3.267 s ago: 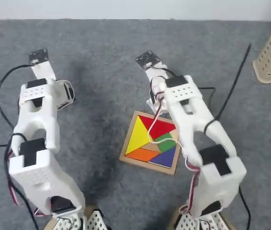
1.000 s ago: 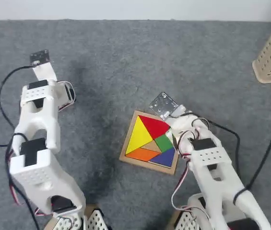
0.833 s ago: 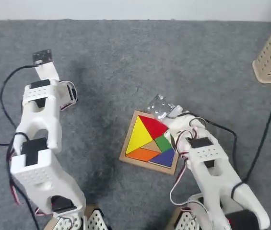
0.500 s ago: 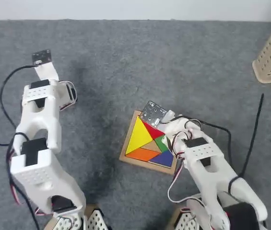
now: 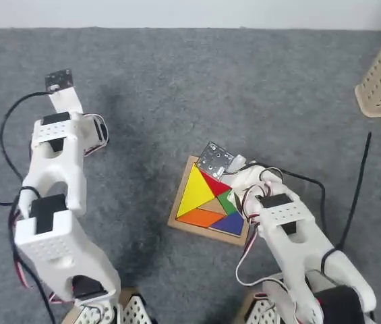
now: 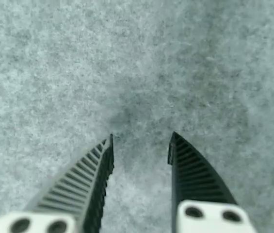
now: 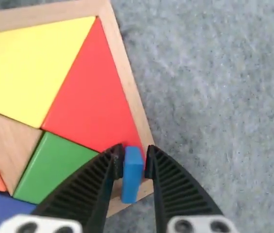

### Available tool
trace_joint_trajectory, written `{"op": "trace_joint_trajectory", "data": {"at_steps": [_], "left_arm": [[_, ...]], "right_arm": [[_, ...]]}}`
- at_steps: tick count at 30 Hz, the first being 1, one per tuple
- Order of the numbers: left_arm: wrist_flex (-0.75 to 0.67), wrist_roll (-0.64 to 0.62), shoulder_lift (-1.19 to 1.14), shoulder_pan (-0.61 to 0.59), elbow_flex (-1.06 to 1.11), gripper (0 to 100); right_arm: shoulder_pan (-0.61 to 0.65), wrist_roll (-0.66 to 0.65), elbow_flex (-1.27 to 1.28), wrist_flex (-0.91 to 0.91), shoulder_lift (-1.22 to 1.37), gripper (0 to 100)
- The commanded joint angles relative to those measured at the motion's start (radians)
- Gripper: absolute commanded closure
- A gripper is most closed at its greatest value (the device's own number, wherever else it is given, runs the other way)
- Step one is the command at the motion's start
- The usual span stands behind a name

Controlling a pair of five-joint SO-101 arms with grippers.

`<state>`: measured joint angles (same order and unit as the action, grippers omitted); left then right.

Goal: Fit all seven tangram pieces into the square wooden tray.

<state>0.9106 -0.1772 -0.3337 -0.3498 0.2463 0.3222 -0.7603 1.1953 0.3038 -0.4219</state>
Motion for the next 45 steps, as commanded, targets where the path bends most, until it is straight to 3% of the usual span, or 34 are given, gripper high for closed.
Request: {"op": "trace_joint_trajectory", "data": {"at_steps": [1,18,34,39,45], "left_arm": [[-0.017,-0.003,0.012,0.006,-0.004,83],[-0.017,-0.003,0.012,0.006,-0.004,83],[-0.017,-0.003,0.012,0.006,-0.004,83],[-0.017,-0.003,0.012,0.006,-0.004,83],[-0.017,-0.003,0.012,0.006,-0.004,83]], "right_arm": [[0.010,-0.005,-0.008,0.021,-0.016,90.8],[0.079,0.038,0.034,0.150,-0.203,90.8],[0.028,0.038,0.140,0.159,-0.401,91.3],[0.001,0.040,0.124,0.159,-0.372,99.3],[-0.018,0.167,0.037,0.255,-0.357,99.3]]}}
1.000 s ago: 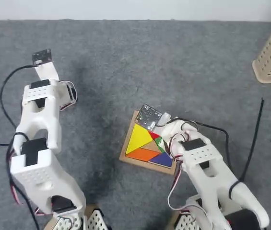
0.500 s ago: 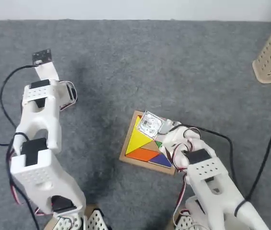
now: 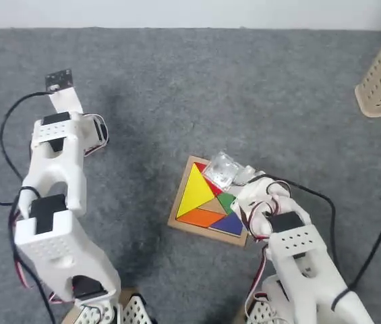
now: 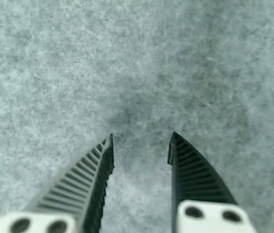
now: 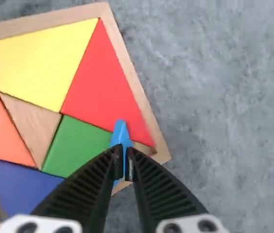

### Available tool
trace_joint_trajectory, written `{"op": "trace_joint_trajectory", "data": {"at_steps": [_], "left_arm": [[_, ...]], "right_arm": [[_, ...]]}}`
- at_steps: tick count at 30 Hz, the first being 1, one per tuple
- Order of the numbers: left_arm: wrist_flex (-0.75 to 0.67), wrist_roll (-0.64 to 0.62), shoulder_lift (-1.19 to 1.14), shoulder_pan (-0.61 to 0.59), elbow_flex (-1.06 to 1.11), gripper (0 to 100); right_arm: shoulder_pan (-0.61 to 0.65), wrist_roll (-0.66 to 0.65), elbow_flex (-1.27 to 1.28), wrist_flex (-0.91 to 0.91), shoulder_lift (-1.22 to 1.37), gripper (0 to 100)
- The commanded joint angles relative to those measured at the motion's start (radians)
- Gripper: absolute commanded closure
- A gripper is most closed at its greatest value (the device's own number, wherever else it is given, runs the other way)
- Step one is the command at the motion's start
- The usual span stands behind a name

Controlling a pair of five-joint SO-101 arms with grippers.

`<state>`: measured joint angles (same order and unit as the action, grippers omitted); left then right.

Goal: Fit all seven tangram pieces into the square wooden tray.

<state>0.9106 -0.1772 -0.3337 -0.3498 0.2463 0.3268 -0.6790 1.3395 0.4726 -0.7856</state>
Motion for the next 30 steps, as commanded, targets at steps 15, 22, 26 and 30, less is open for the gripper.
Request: {"op": "trace_joint_trajectory", "data": {"at_steps": [15,22,26,30], "left_arm": [[-0.017,-0.003,0.012,0.006,-0.004,83],[-0.014,-0.003,0.012,0.006,-0.004,83],[-0.014,-0.003,0.012,0.006,-0.004,83],[-0.014,-0.003,0.012,0.006,-0.004,83]], "right_arm": [[-0.062,0.275,-0.410,0.372,0.119,99.3],[-0.044,0.269,-0.647,0.464,0.372,99.2],[0.004,0.269,-0.640,0.392,0.455,99.2],[0.061,0.241,-0.597,0.315,0.515,99.2]]}}
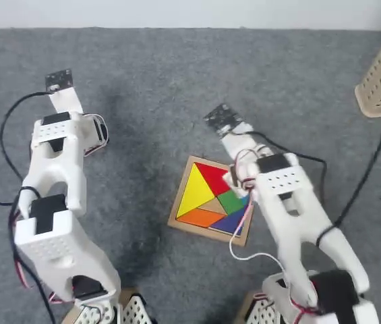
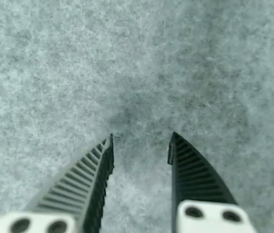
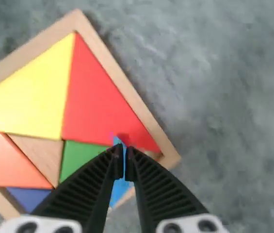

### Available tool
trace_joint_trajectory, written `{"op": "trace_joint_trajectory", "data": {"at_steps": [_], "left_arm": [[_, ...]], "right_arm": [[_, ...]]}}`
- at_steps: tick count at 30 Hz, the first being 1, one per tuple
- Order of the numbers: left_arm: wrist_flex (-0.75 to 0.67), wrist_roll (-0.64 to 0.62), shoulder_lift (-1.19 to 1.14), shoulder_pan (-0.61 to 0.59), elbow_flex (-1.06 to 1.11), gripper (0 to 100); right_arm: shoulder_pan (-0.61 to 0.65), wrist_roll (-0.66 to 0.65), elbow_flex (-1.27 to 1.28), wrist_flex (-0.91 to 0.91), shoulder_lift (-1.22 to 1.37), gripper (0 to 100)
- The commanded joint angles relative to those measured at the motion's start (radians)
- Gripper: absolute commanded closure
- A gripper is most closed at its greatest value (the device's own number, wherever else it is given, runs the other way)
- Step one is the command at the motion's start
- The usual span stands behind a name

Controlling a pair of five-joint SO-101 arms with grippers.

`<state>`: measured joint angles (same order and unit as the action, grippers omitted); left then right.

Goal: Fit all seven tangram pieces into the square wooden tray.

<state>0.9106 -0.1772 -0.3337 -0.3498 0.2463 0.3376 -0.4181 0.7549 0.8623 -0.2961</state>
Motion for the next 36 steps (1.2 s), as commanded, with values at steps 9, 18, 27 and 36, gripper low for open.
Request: {"op": "trace_joint_trajectory", "data": {"at_steps": [9,18,27,36], "left_arm": [[-0.015,-0.002,0.012,0.006,-0.004,83],[-0.015,-0.002,0.012,0.006,-0.004,83],[-0.012,-0.002,0.012,0.006,-0.004,83],[-0.012,-0.002,0.011,0.006,-0.004,83]], "right_arm": [[0.068,-0.051,0.029,-0.107,0.084,99.2],[0.061,-0.071,0.203,-0.171,-0.180,99.2],[-0.035,0.061,0.210,-0.229,-0.262,99.2],[-0.030,0.057,0.068,-0.282,0.038,99.2]]}}
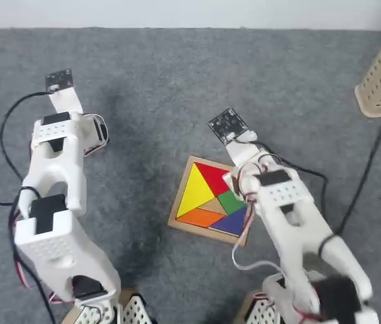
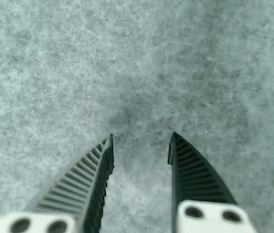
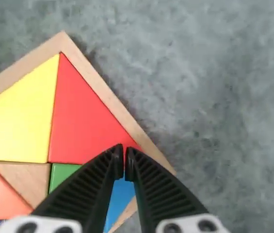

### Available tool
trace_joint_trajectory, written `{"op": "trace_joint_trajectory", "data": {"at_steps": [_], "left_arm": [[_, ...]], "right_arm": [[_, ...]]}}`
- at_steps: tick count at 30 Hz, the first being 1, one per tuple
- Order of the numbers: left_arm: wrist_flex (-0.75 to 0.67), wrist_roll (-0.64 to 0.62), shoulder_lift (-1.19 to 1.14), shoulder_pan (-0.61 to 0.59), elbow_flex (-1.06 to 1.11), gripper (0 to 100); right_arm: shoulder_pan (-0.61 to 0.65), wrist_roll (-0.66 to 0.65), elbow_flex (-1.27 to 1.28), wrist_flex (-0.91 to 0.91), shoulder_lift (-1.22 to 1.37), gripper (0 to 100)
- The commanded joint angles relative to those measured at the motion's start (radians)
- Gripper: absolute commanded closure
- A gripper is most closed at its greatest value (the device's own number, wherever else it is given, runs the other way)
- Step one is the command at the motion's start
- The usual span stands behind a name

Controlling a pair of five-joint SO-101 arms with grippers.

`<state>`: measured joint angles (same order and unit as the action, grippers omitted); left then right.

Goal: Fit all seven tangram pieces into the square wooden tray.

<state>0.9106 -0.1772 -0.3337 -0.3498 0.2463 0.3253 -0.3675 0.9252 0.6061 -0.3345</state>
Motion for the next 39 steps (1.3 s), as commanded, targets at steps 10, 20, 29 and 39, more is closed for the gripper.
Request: {"op": "trace_joint_trajectory", "data": {"at_steps": [10,20,29,39], "left_arm": [[-0.014,-0.002,0.011,0.006,-0.002,83],[-0.015,-0.002,0.011,0.006,-0.002,83],[-0.015,-0.002,0.011,0.006,-0.002,83],[-0.017,-0.002,0.011,0.006,-0.002,83]], "right_arm": [[0.022,-0.035,-0.104,0.056,0.104,99.2],[0.056,-0.110,-0.014,0.065,0.004,99.2],[0.081,-0.098,0.152,0.076,-0.289,99.2],[-0.071,-0.037,0.137,0.340,-0.420,99.2]]}}
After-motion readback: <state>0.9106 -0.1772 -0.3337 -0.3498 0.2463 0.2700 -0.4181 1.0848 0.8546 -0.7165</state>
